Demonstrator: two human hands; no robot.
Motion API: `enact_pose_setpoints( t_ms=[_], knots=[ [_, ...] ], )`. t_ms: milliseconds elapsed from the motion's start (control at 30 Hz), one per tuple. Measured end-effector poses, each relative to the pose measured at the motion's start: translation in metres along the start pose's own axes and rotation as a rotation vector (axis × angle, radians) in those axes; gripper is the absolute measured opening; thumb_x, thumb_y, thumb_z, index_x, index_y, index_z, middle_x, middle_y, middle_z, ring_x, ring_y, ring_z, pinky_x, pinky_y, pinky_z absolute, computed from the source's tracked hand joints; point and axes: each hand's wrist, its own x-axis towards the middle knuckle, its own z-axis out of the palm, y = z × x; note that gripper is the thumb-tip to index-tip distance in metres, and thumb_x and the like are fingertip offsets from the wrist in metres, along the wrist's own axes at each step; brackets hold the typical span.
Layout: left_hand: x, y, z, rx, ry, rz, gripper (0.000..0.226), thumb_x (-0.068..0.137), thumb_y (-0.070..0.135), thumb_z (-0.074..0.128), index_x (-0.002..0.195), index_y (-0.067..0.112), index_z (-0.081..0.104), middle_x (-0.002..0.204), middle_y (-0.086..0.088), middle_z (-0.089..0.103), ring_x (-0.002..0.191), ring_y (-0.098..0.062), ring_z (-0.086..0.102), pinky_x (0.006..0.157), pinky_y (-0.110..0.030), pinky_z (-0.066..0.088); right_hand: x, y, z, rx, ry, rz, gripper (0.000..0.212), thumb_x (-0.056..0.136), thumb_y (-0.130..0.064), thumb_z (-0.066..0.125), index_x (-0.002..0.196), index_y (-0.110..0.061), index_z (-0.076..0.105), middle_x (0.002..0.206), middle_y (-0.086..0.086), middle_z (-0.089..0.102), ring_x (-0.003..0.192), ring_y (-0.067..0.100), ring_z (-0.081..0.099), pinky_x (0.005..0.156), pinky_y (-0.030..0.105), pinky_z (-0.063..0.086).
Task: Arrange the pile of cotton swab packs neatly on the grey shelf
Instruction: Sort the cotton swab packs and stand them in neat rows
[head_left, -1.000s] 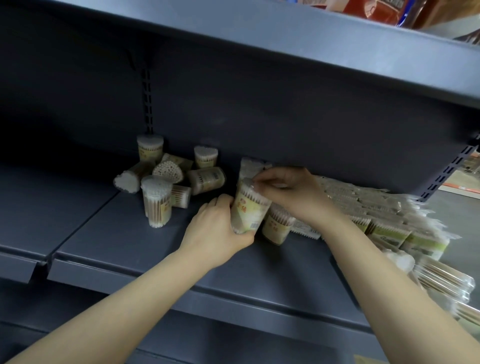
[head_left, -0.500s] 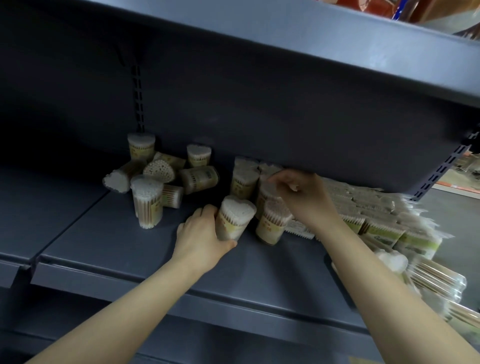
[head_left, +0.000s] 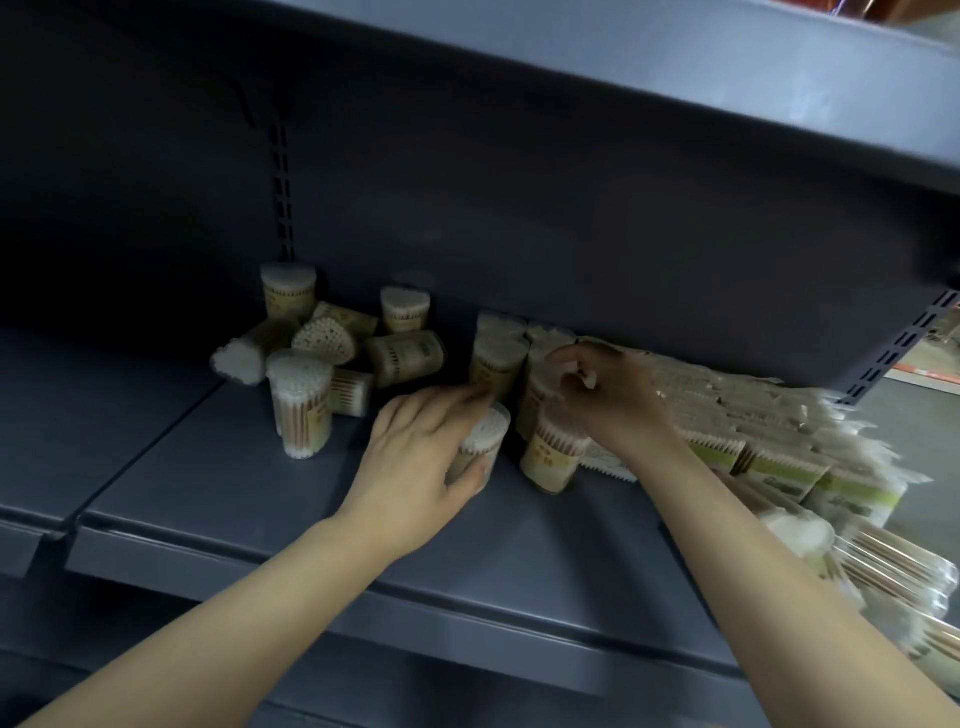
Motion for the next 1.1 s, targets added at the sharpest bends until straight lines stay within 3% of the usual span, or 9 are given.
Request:
enact_pose_setpoints(
  t_ms=[133,267,333,433,600,667,733,867,1100],
  knots=[
    [0.005,-0.003,0.006,0.088,-0.007,0.083,0.047,0.081,0.033,0.043,0.118,0.011,0.062,0.116,-0.004,0.065,0.115,-0.021,0.049,0.092,-0.036,0.045,0.002,-0.002,0.004,-0.072,-0.06,0.006,0.033,0.086,-0.006,0.045,0.114,-0.015,0.06,0.122,0.006,0.058,0.108,0.022,0.054,0.08,0.026,0.041],
    [0.016,-0.002,0.009,0.174,-0.014,0.112,0.044,0.077,0.032,0.05,0.111,0.009,0.066,0.109,-0.006,0.068,0.103,-0.029,0.064,0.085,-0.042,0.049,0.004,-0.003,0.005,-0.124,-0.085,-0.01,0.034,0.087,-0.003,0.042,0.117,-0.01,0.058,0.124,0.007,0.057,0.109,0.023,0.052,0.075,0.023,0.037],
    [0.022,-0.001,0.009,0.223,-0.016,0.121,0.042,0.075,0.03,0.053,0.108,0.009,0.068,0.106,-0.006,0.069,0.1,-0.028,0.065,0.083,-0.041,0.051,0.006,-0.002,0.007,-0.155,-0.101,-0.007,0.039,0.089,-0.003,0.04,0.123,-0.014,0.054,0.132,0.006,0.052,0.117,0.023,0.048,0.078,0.021,0.035],
    [0.029,-0.003,0.01,0.241,-0.033,0.131,0.044,0.076,0.03,0.041,0.104,0.009,0.069,0.103,-0.006,0.07,0.095,-0.025,0.066,0.08,-0.031,0.052,0.008,0.001,0.009,-0.209,-0.125,-0.006,0.038,0.09,-0.005,0.039,0.123,-0.014,0.055,0.132,0.007,0.052,0.118,0.024,0.048,0.08,0.022,0.036],
    [0.039,-0.008,0.016,0.23,-0.05,0.147,0.035,0.076,0.024,0.05,0.099,0.006,0.069,0.102,-0.01,0.07,0.093,-0.027,0.067,0.076,-0.03,0.053,0.008,0.006,0.017,-0.229,-0.096,-0.067,0.027,0.087,-0.003,0.039,0.098,-0.011,0.063,0.107,0.01,0.062,0.102,0.028,0.054,0.073,0.03,0.038],
    [0.044,-0.01,0.02,0.227,-0.053,0.147,0.033,0.072,0.021,0.057,0.097,0.004,0.07,0.102,-0.012,0.07,0.092,-0.029,0.068,0.074,-0.036,0.055,0.01,0.01,0.02,-0.219,-0.087,-0.093,0.028,0.084,-0.003,0.04,0.068,-0.023,0.049,0.084,0.005,0.056,0.088,0.028,0.055,0.063,0.028,0.033],
    [0.048,-0.011,0.023,0.238,-0.058,0.155,0.035,0.073,0.022,0.055,0.098,0.004,0.071,0.103,-0.013,0.07,0.091,-0.03,0.068,0.073,-0.041,0.055,0.011,0.011,0.021,-0.228,-0.077,-0.1,0.032,0.083,-0.003,0.04,0.06,-0.024,0.034,0.078,-0.001,0.048,0.079,0.023,0.051,0.059,0.028,0.026],
    [0.055,-0.014,0.03,0.251,-0.087,0.149,0.045,0.076,0.026,0.039,0.1,0.004,0.07,0.103,-0.015,0.069,0.091,-0.032,0.068,0.071,-0.043,0.055,0.009,0.011,0.022,-0.265,-0.067,-0.088,0.016,0.087,-0.009,0.038,0.078,-0.016,0.048,0.091,0.004,0.059,0.083,0.022,0.052,0.061,0.027,0.027],
    [0.063,-0.014,0.038,0.242,-0.103,0.14,0.047,0.077,0.025,0.038,0.101,0.001,0.07,0.102,-0.016,0.07,0.09,-0.034,0.068,0.072,-0.046,0.054,0.007,0.009,0.021,-0.283,-0.067,-0.086,0.02,0.089,-0.011,0.036,0.093,-0.012,0.056,0.103,0.007,0.062,0.096,0.028,0.055,0.064,0.027,0.03]
  ],
)
